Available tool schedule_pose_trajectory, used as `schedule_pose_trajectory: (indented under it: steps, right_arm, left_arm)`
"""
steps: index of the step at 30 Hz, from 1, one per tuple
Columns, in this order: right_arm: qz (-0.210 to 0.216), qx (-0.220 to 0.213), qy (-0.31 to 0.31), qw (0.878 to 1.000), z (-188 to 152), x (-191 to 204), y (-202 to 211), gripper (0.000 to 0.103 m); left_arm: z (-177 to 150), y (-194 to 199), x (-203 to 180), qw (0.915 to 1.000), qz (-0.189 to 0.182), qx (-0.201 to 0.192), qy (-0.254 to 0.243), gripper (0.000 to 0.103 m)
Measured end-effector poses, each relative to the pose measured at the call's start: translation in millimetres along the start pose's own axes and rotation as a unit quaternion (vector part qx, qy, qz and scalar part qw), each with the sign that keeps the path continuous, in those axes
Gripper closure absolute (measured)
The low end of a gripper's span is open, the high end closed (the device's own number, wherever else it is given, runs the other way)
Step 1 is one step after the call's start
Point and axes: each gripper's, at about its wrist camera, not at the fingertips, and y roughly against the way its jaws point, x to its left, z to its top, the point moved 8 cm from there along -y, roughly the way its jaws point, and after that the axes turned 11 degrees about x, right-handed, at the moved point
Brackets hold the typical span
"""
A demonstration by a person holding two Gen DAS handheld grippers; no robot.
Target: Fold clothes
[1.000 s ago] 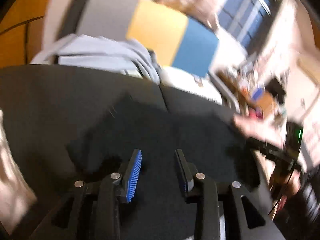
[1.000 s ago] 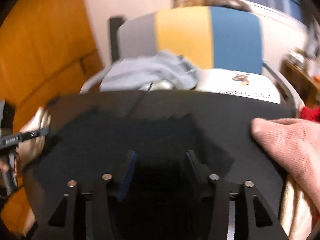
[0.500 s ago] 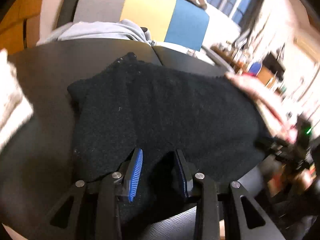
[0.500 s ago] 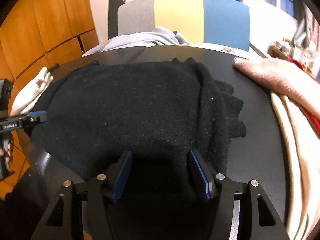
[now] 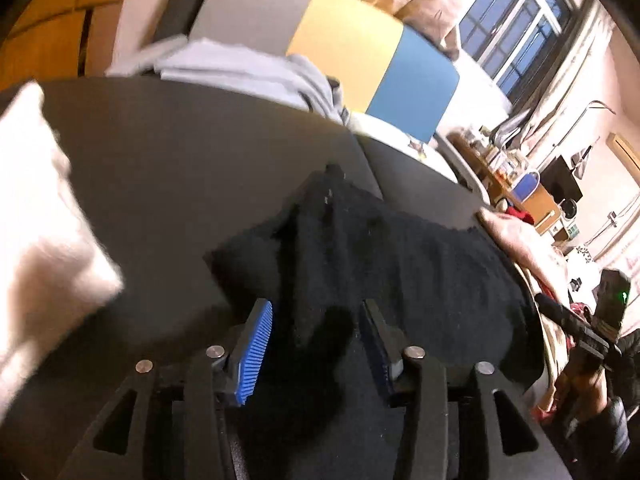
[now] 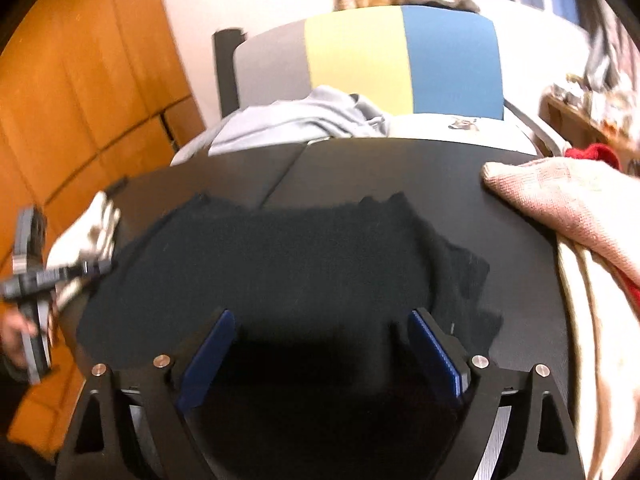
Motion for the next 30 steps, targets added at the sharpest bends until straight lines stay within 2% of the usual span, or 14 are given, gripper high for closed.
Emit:
schedule_pose_trajectory:
  steps: [1,5,8,12,14,15,17,20,23,27,30]
  right_arm:
    - [0.003,-0.002,-0.007,1.0,4.7,-4.3,-4.1,0.011]
    - [-0.044,0.036,-0.064,0.996,9.9,-53.1,-49.5,0.01]
    - [-0.03,0.029,-0.098,0.994,4.8,-71.4,-64.3,0.002]
    - [-0.064,0.042,-0.072,0.994,7.1,-64.0,-74.7,0.0]
    - [-0.066,0.041,-0.07,0.994,8.0,-64.4,-75.9,0.0]
    - [-0.061,0.037,-0.074,0.995,8.7,-65.1,-75.6,0.0]
    - [-0.045,0.027,-0.084,0.995,8.1,-67.4,-72.0,0.0]
    - [-0.027,0.016,-0.098,0.995,3.1,-71.1,-64.5,0.0]
    - [-0.015,0.009,-0.105,0.994,1.9,-70.1,-62.1,0.0]
    - [-0.012,0.007,-0.106,0.994,2.4,-68.5,-62.6,0.0]
    - [-0.014,0.007,-0.105,0.994,0.8,-67.1,-61.9,0.0]
  left_arm:
    - [-3.0,1.2,0.9,1.0,0.0,-0.001,0.006,0.091]
    - [-16.1,-3.1,20.4,0.9984,0.022,-0.004,0.051,0.095]
    - [-24.1,-4.4,31.9,0.9966,0.013,-0.008,0.082,0.083]
    - [-18.4,4.6,37.0,0.995,0.008,-0.024,0.097,0.071]
    - [-14.2,8.8,37.8,0.9951,0.011,-0.031,0.094,0.055]
    - [-12.1,10.9,38.3,0.9951,0.013,-0.035,0.092,0.053]
    - [-7.8,6.4,40.6,0.994,-0.009,-0.022,0.107,0.036]
    - [-2.8,-1.9,42.5,0.992,-0.034,0.001,0.121,0.031]
    - [4.5,-15.0,39.2,0.9941,-0.018,0.02,0.105,0.031]
    - [19.6,-24.9,33.9,0.9953,-0.018,0.02,0.093,0.031]
    - [21.7,-26.9,37.0,0.9932,-0.035,0.011,0.11,0.031]
